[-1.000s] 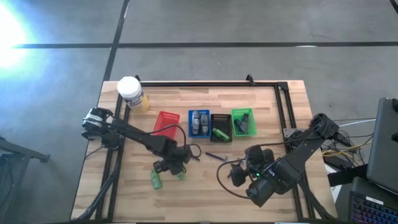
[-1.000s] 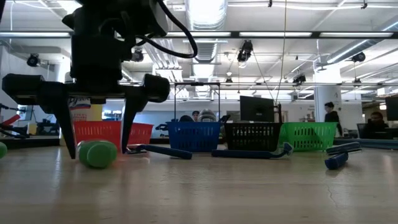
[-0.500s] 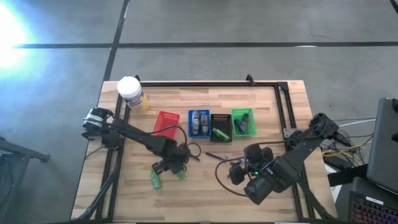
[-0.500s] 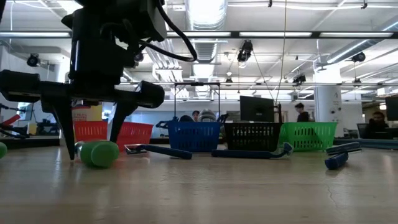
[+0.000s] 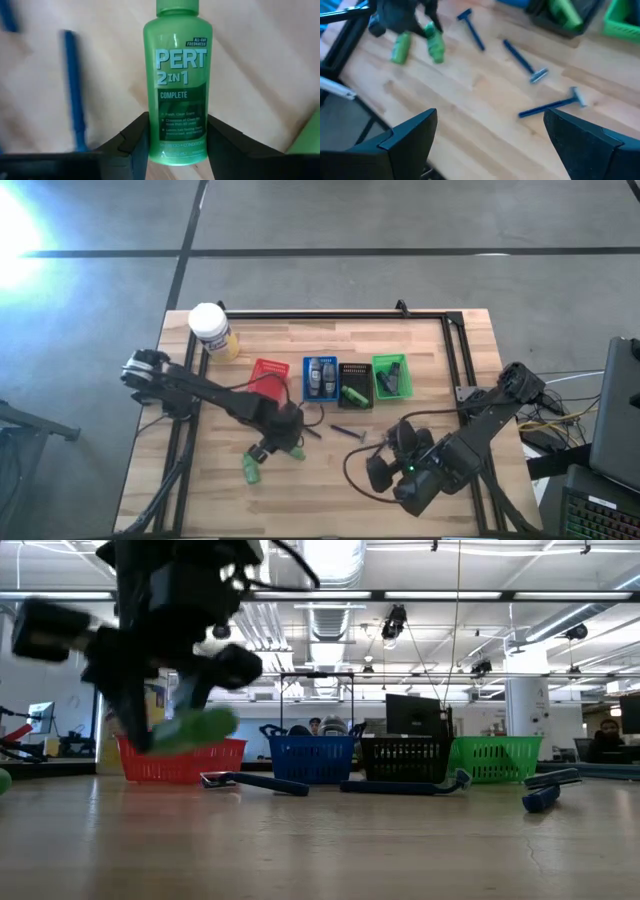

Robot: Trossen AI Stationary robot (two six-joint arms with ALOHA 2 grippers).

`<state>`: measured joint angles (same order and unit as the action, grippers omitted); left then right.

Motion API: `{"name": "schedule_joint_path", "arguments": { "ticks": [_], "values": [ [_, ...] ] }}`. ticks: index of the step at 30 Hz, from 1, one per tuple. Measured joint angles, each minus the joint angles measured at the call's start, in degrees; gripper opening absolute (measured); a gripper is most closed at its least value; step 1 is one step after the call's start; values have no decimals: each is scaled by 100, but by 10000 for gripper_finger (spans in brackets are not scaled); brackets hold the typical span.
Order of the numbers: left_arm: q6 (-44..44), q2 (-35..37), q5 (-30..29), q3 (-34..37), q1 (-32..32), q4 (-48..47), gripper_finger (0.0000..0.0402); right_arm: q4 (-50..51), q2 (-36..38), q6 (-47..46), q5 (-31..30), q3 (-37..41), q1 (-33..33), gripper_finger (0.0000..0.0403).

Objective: Pick & Place Travel size toiletries
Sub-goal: Put the green shampoo into the black basket

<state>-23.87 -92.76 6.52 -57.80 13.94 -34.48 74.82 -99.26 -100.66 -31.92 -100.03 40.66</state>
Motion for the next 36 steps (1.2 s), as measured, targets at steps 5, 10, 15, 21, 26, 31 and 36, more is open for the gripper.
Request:
{"name": "schedule_joint_path", "arguments": {
  "ticks": [5, 10, 15, 21, 26, 31, 36],
  "values": [
    [835, 722, -250, 0, 4, 302, 160, -52, -33, -972, 115, 70, -17, 364],
    [933, 1367, -1048, -1, 92, 958, 160, -239, -32, -1763, -35, 263, -240, 364],
    [440, 1534, -1202, -4, 94, 1597, 159, -1078, -29, -1072, -96, 382, -660, 364],
    [-74, 1361, -1795, -4, 165, 1924, 159, -1868, -14, -65, 507, 387, -1315, 364],
    [-355, 1321, -2061, -4, 245, 2270, 159, -2209, 6, 654, 1274, 389, -1780, 364],
    [-522, 1328, -2331, -4, 300, 2475, 159, -2848, 0, 1113, 1481, 389, -2039, 364],
    [-756, 1393, -2518, -4, 395, 2774, 159, -2875, -11, 1156, 1621, 393, -2154, 364]
  ]
}}
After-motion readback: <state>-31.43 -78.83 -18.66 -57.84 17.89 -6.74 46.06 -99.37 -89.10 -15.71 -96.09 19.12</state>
